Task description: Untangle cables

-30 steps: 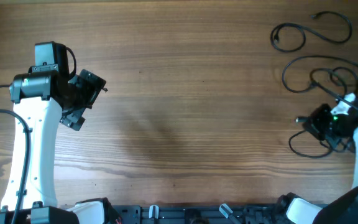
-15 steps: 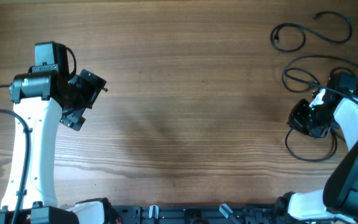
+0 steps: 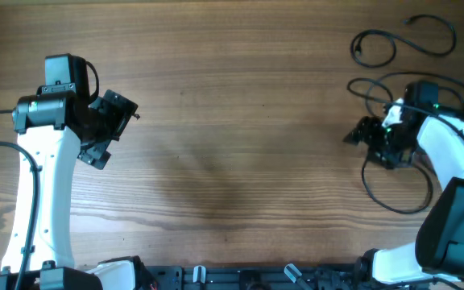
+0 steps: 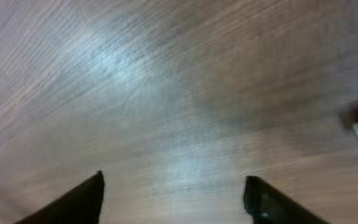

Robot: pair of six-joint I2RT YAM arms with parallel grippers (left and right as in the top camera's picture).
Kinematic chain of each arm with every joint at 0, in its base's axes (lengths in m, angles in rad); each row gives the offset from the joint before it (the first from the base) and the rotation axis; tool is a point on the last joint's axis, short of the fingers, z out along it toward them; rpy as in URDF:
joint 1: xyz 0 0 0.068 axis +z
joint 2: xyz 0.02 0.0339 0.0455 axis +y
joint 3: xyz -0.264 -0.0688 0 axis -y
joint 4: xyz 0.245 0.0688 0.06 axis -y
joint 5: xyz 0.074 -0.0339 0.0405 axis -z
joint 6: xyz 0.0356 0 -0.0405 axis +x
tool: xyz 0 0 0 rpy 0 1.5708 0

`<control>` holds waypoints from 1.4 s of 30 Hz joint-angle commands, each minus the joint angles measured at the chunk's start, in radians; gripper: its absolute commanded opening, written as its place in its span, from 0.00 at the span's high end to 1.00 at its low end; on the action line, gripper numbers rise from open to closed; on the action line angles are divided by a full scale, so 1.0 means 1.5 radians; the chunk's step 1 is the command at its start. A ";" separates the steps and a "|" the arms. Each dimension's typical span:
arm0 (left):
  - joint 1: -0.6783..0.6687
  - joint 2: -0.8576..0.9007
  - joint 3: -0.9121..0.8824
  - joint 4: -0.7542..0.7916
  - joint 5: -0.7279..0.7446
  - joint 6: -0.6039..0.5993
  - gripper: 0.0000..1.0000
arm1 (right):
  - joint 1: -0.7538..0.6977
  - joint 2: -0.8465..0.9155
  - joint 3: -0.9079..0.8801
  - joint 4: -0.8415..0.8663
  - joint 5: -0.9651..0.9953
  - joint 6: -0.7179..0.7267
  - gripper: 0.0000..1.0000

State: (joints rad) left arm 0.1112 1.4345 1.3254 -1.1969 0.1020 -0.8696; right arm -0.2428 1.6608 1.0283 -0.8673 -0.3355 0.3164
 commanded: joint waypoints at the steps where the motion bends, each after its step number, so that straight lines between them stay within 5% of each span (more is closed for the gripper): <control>1: 0.002 0.004 0.002 -0.001 0.001 -0.001 0.00 | 0.000 -0.018 0.108 -0.072 0.018 -0.002 0.14; 3: 0.002 0.004 0.002 0.000 0.001 -0.001 0.00 | 0.000 -0.038 0.156 -0.124 0.039 -0.003 0.00; 10: 0.002 0.004 0.002 0.000 0.001 -0.001 0.00 | 0.000 -0.203 0.208 -0.215 0.113 0.004 0.00; 13: 0.002 0.004 0.002 -0.001 0.001 -0.001 0.00 | 0.000 -0.151 0.173 -0.192 0.214 0.018 0.00; 22: 0.002 0.004 0.002 0.000 0.001 -0.001 0.00 | 0.017 0.118 0.090 -0.123 0.102 0.019 0.00; 28: 0.002 0.004 0.002 0.000 0.001 -0.001 0.00 | 0.022 0.053 0.090 -0.161 0.091 0.159 0.00; 35: 0.002 0.004 0.002 0.001 0.001 -0.001 0.00 | 0.090 0.013 0.090 -0.191 0.053 0.072 0.00; 40: 0.002 0.004 0.002 0.000 0.001 -0.001 0.00 | 0.093 0.013 0.090 -0.266 0.046 0.278 0.00; 42: 0.002 0.004 0.002 0.000 0.001 -0.001 0.00 | 0.093 0.013 0.090 -0.263 -0.052 0.284 0.00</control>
State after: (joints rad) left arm 0.1116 1.4345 1.3254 -1.1969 0.1020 -0.8696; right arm -0.1055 1.6939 1.1671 -1.2617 -0.2676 0.6559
